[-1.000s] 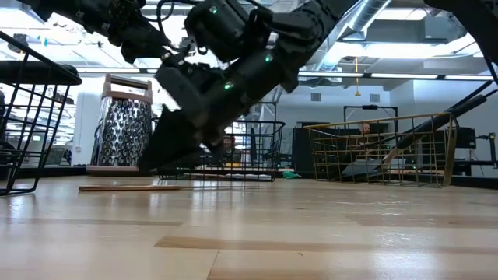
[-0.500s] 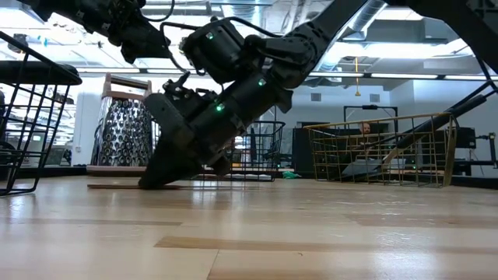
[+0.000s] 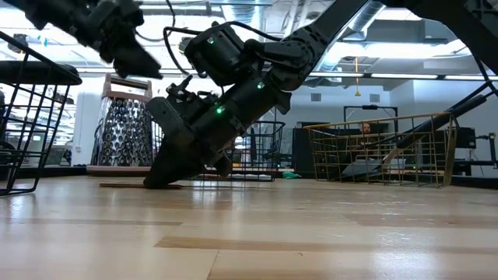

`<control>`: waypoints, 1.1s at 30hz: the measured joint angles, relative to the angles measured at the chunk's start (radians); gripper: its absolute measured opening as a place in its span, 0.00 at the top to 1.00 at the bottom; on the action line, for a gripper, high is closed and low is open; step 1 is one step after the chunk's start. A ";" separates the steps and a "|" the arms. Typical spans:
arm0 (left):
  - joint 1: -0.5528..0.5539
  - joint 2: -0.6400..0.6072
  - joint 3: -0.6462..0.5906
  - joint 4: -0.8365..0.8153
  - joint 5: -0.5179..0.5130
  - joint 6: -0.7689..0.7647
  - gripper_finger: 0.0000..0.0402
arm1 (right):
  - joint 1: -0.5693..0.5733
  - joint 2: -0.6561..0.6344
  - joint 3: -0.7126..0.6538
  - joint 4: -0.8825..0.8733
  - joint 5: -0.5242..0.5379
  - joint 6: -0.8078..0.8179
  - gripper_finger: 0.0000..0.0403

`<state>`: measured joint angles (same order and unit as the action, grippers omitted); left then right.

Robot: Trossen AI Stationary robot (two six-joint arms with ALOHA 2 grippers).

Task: Pick & Place Kitchen Items
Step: Put the brown knife into the top black wire basket

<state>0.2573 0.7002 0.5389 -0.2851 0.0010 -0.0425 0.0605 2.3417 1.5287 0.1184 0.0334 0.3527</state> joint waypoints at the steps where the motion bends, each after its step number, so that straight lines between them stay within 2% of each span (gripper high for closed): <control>1: 0.000 0.000 -0.016 -0.002 0.000 0.000 0.54 | 0.000 0.000 -0.001 0.010 0.000 0.000 1.00; 8: -0.004 0.000 -0.128 -0.003 0.027 -0.027 0.54 | -0.004 -0.037 0.030 0.065 0.046 0.004 1.00; 13: -0.057 0.000 -0.208 -0.003 0.042 -0.051 0.54 | -0.005 -0.055 0.043 0.063 0.054 0.004 1.00; 17: -0.102 0.000 -0.268 0.008 0.029 -0.046 0.54 | -0.002 -0.091 0.044 0.005 0.064 0.013 1.00; 19: -0.117 0.000 -0.299 0.028 0.024 -0.046 0.53 | 0.004 -0.135 0.038 -0.066 0.067 0.009 1.00; 26: -0.129 0.000 -0.365 0.124 0.007 -0.039 0.46 | 0.041 -0.310 0.044 -0.137 0.132 -0.097 1.00; 33: -0.129 0.058 -0.375 0.154 0.078 -0.038 0.41 | 0.036 -0.400 0.046 -0.264 0.209 -0.127 1.00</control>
<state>0.1287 0.7585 0.1642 -0.1310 0.0790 -0.0804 0.0964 1.9416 1.5752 -0.1454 0.2420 0.2253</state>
